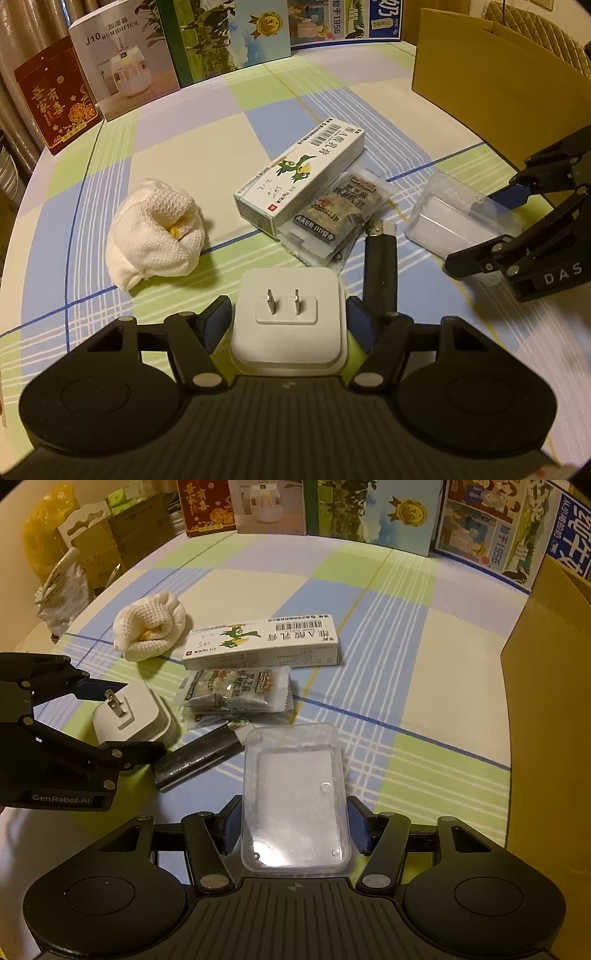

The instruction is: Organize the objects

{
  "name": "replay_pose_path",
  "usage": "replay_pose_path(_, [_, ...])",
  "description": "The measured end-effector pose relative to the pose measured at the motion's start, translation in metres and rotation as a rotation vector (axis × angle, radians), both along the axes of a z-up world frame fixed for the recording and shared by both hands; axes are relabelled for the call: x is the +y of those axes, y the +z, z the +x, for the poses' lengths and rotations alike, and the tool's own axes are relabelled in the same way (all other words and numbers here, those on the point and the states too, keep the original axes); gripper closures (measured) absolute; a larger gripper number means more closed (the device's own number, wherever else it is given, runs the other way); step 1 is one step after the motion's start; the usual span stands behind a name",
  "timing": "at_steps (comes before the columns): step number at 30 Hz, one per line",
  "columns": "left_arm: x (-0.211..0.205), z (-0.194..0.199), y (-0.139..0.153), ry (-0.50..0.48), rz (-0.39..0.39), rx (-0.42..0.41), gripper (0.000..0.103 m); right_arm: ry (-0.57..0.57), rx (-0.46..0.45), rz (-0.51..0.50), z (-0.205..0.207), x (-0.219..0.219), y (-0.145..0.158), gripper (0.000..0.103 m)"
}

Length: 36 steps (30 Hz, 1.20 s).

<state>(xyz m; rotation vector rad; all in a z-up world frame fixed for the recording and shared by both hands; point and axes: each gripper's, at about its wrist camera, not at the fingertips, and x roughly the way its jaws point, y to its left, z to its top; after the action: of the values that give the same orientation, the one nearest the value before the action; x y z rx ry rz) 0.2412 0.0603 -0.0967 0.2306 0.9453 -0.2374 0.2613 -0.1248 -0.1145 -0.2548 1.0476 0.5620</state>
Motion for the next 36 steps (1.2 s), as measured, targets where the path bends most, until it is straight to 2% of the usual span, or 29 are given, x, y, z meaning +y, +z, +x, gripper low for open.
replay_pose_path(8, [0.003,-0.002,-0.001,-0.014,-0.013,-0.005,0.038,0.012,-0.006,-0.027,-0.001,0.004,-0.001,0.047])
replay_pose_path(23, [0.008,-0.002,0.001,0.048,-0.058,0.046,0.043,-0.025,-0.005,-0.063,-0.002,0.007,0.001,0.05])
replay_pose_path(36, [0.012,-0.012,0.036,0.153,-0.099,-0.007,0.043,-0.105,-0.033,0.025,-0.003,-0.008,0.029,0.05])
